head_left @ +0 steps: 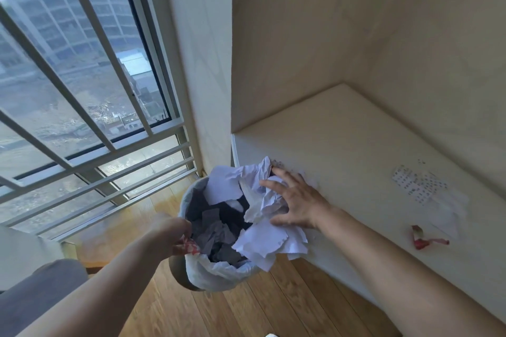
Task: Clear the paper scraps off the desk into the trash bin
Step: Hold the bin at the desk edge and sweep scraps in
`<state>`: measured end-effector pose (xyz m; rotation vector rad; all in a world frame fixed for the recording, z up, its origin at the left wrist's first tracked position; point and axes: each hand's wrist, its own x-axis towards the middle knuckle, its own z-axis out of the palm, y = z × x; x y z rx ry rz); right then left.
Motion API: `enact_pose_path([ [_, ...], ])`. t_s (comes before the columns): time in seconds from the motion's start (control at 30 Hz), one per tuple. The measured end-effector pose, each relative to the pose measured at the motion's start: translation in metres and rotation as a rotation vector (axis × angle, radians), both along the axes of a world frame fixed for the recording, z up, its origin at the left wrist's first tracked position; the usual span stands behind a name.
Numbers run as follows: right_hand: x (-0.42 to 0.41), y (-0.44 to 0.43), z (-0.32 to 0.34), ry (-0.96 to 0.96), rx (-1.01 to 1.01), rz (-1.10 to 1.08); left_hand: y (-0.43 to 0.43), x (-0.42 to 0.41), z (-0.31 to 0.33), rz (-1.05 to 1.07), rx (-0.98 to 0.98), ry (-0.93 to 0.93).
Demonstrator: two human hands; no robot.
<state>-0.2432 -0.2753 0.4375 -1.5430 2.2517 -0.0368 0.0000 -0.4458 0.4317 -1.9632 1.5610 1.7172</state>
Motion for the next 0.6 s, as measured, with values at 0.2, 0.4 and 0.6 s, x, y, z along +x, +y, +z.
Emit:
enact_pose_path([
  [0.2, 0.022, -0.018, 0.007, 0.024, 0.05, 0.153, 0.003, -0.005, 0.006, -0.04, 0.029, 0.04],
  [0.4, 0.057, -0.04, 0.015, 0.152, 0.111, 0.451, 0.007, -0.009, 0.011, -0.037, 0.076, 0.089],
  [0.6, 0.066, -0.034, 0.029, 0.136, 0.05, 0.56, 0.008, -0.015, 0.015, -0.052, 0.057, 0.076],
])
